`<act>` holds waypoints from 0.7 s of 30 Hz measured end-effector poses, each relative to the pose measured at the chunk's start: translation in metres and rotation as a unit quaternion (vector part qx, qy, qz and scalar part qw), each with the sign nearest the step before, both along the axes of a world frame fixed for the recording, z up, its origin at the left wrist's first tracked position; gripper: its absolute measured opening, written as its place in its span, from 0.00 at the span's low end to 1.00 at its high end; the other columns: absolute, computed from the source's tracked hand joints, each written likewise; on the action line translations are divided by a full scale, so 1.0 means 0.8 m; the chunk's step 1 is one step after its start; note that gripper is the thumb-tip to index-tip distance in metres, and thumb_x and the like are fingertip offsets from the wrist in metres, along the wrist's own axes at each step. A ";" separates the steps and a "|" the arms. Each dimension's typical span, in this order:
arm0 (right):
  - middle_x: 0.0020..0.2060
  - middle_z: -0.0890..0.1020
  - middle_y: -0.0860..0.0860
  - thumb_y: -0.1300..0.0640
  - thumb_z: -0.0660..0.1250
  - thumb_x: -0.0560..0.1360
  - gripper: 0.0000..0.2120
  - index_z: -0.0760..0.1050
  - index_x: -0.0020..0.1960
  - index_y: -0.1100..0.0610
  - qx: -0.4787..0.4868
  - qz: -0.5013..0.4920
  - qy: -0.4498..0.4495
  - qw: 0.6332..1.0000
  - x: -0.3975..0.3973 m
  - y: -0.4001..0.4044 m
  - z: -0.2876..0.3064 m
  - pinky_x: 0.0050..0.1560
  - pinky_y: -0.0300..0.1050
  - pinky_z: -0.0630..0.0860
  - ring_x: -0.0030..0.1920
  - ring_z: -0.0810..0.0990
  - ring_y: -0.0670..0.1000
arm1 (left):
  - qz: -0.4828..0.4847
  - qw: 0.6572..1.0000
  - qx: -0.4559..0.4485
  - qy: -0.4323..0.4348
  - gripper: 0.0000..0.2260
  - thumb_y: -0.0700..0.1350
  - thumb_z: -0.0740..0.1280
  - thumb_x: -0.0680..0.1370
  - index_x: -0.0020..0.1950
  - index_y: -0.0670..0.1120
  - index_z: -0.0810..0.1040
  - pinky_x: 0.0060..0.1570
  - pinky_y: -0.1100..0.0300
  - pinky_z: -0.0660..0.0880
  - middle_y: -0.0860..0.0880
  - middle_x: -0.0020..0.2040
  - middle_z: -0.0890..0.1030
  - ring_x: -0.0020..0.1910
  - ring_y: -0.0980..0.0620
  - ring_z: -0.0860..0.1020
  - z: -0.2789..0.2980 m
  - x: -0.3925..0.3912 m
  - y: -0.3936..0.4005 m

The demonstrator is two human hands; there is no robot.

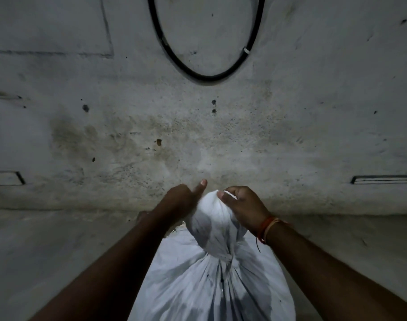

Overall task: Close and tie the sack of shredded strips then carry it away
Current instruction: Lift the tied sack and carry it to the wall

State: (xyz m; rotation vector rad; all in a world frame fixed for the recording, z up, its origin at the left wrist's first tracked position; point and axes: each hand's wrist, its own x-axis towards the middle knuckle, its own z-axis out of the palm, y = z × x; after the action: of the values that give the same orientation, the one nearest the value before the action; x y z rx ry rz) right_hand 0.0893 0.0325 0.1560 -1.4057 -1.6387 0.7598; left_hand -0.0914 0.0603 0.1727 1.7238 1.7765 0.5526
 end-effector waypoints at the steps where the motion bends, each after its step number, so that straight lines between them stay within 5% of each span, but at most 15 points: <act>1: 0.29 0.77 0.52 0.50 0.66 0.79 0.19 0.78 0.36 0.63 0.003 -0.030 0.002 1.000 0.005 0.005 -0.003 0.36 0.45 0.70 0.31 0.74 0.48 | 0.025 0.994 0.096 0.049 0.38 0.75 0.49 0.74 0.51 0.42 0.78 0.45 0.50 0.80 0.41 0.44 0.84 0.43 0.43 0.82 -0.006 -0.003 0.000; 3: 0.28 0.73 0.54 0.52 0.67 0.79 0.20 0.74 0.31 0.61 -0.006 -0.090 0.022 0.996 0.020 0.013 -0.007 0.36 0.45 0.68 0.30 0.71 0.49 | 0.056 0.950 0.296 0.079 0.26 0.68 0.56 0.78 0.57 0.45 0.73 0.48 0.51 0.78 0.43 0.51 0.81 0.50 0.44 0.80 -0.014 -0.004 -0.019; 5: 0.28 0.74 0.54 0.54 0.67 0.78 0.18 0.75 0.32 0.61 -0.019 -0.126 0.060 0.990 0.030 0.015 -0.007 0.37 0.43 0.69 0.30 0.72 0.49 | 0.011 0.913 0.402 0.060 0.23 0.63 0.64 0.77 0.65 0.49 0.70 0.52 0.55 0.74 0.44 0.63 0.72 0.59 0.48 0.72 -0.013 0.009 -0.059; 8: 0.35 0.81 0.53 0.57 0.67 0.78 0.09 0.80 0.42 0.61 -0.022 -0.135 0.081 0.987 0.028 0.014 -0.005 0.37 0.38 0.72 0.35 0.77 0.47 | -0.097 0.932 0.345 0.056 0.34 0.66 0.68 0.73 0.75 0.53 0.65 0.64 0.52 0.71 0.46 0.74 0.61 0.71 0.48 0.63 -0.040 0.035 -0.097; 10: 0.38 0.81 0.50 0.58 0.67 0.78 0.05 0.80 0.47 0.59 -0.020 -0.136 0.068 0.988 0.023 0.013 -0.004 0.35 0.33 0.70 0.37 0.77 0.44 | -0.111 0.938 0.324 0.048 0.37 0.67 0.67 0.72 0.76 0.51 0.64 0.67 0.52 0.68 0.45 0.74 0.62 0.71 0.46 0.64 -0.066 0.047 -0.090; 15: 0.42 0.79 0.49 0.58 0.65 0.79 0.05 0.78 0.51 0.59 0.002 -0.121 0.032 0.992 0.031 0.015 0.000 0.34 0.27 0.69 0.39 0.76 0.42 | -0.132 0.962 0.233 -0.060 0.23 0.63 0.63 0.76 0.65 0.50 0.75 0.51 0.62 0.70 0.51 0.57 0.82 0.56 0.50 0.79 -0.075 0.052 -0.051; 21: 0.46 0.81 0.54 0.50 0.65 0.80 0.12 0.77 0.53 0.60 -0.015 -0.090 -0.020 0.996 0.044 0.021 0.002 0.45 0.42 0.71 0.45 0.78 0.51 | -0.113 0.976 0.142 -0.117 0.16 0.59 0.65 0.79 0.50 0.46 0.77 0.49 0.53 0.74 0.47 0.47 0.81 0.48 0.47 0.78 -0.071 0.046 -0.019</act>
State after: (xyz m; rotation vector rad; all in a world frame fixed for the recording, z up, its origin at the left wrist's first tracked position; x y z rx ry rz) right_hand 0.1244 0.0494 0.1580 -1.5749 -1.5124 0.6578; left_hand -0.0546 0.0451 0.1157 1.9297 1.3656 0.9036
